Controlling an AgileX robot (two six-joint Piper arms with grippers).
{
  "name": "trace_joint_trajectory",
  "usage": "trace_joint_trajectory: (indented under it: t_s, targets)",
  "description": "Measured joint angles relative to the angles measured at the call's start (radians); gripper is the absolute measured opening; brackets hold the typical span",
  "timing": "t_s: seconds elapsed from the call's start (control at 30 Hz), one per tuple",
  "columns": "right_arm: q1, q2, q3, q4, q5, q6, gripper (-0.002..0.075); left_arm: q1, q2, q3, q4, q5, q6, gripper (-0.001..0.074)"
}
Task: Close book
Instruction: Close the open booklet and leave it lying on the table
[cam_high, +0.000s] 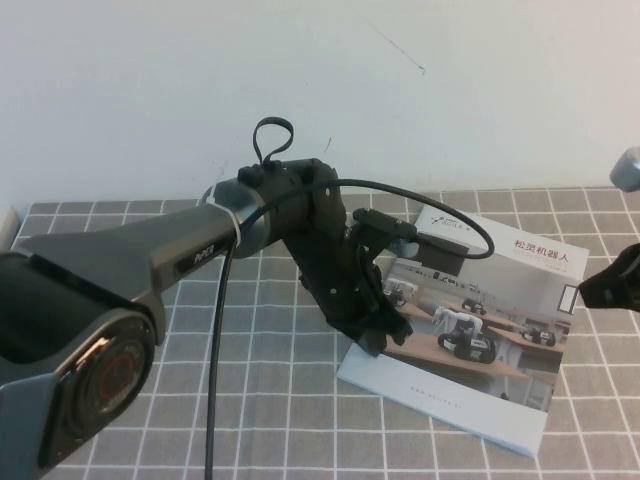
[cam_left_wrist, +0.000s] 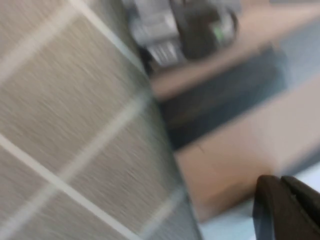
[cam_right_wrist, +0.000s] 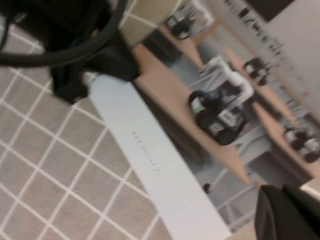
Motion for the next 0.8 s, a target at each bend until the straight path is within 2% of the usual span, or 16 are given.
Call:
trace_joint_trajectory:
  t_s: [0.17, 0.3, 0.4, 0.57, 0.8]
  targets:
    - [0.0, -0.009, 0.004, -0.064, -0.03, 0.033, -0.0003, 0.0, -0.017, 0.002, -0.054, 0.141, -0.006, -0.0004]
    - [0.0, -0.009, 0.004, -0.075, -0.047, 0.039, -0.0003, -0.01, -0.056, 0.002, -0.057, 0.164, -0.018, -0.0004]
    - [0.0, -0.006, 0.004, -0.085, -0.071, 0.049, -0.0003, -0.022, -0.113, 0.002, 0.038, 0.116, -0.046, -0.0004]
    - [0.0, 0.032, 0.016, -0.095, -0.15, 0.073, -0.0003, -0.001, -0.148, 0.002, 0.306, 0.002, -0.183, -0.0004]
    - [0.0, 0.208, 0.027, -0.209, -0.293, 0.162, -0.0003, 0.062, -0.032, 0.002, 0.288, -0.009, -0.169, -0.0004]
